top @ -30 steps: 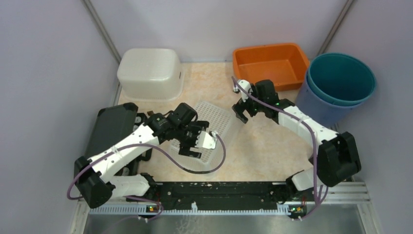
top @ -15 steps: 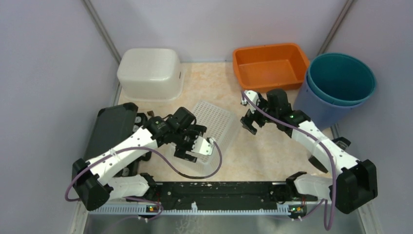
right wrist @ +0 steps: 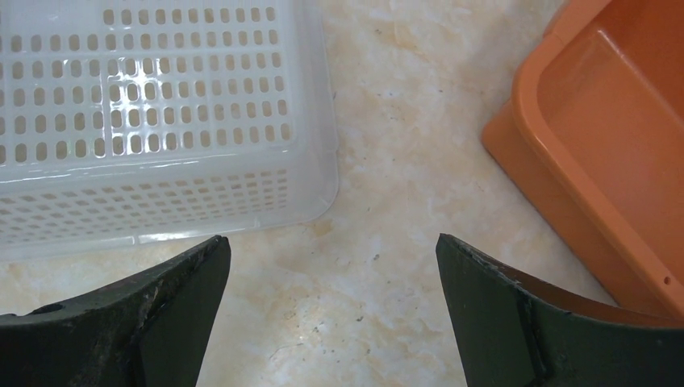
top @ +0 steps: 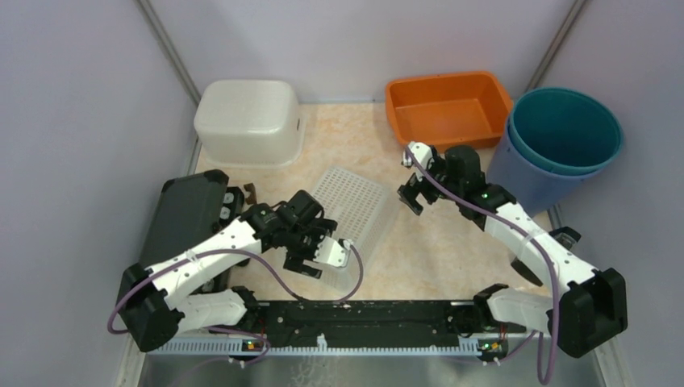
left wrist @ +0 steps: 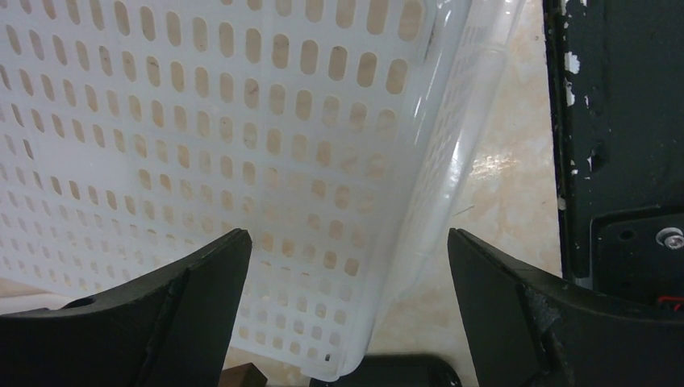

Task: Turn the large container upside down
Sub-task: Adjust the container at the center of the board, then move the container to the center of the board.

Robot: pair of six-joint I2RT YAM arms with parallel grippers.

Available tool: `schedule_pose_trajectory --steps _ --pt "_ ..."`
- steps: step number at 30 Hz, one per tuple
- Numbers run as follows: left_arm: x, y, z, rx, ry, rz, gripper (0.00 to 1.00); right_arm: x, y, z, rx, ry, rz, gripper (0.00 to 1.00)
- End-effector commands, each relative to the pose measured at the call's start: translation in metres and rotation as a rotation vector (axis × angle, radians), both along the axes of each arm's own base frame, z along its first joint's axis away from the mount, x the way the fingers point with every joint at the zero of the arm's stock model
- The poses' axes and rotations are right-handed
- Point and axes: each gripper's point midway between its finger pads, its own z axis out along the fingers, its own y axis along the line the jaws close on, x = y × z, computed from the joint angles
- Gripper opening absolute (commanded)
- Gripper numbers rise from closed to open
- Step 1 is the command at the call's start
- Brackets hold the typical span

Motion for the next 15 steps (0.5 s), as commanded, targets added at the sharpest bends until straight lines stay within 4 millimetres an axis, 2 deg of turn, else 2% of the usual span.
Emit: schedule_pose_trajectory --steps 1,5,11,15 --pt "0.01 -0.011 -0.005 -0.056 -0.037 0.057 0.99 0.007 -0.002 0.026 0.042 -0.093 -0.04 0.99" --pt "0.029 -0.017 -0.003 -0.098 -0.109 0.133 0.99 0.017 -0.01 0.036 0.025 -0.135 -0.097 0.99" --pt "0.063 -0.025 0.001 -0.152 -0.243 0.244 0.99 0.051 -0.025 0.05 -0.01 -0.187 -0.255 0.99" --pt "0.083 -0.037 0.006 -0.189 -0.289 0.297 0.99 0.068 -0.022 0.053 -0.008 -0.182 -0.287 0.99"
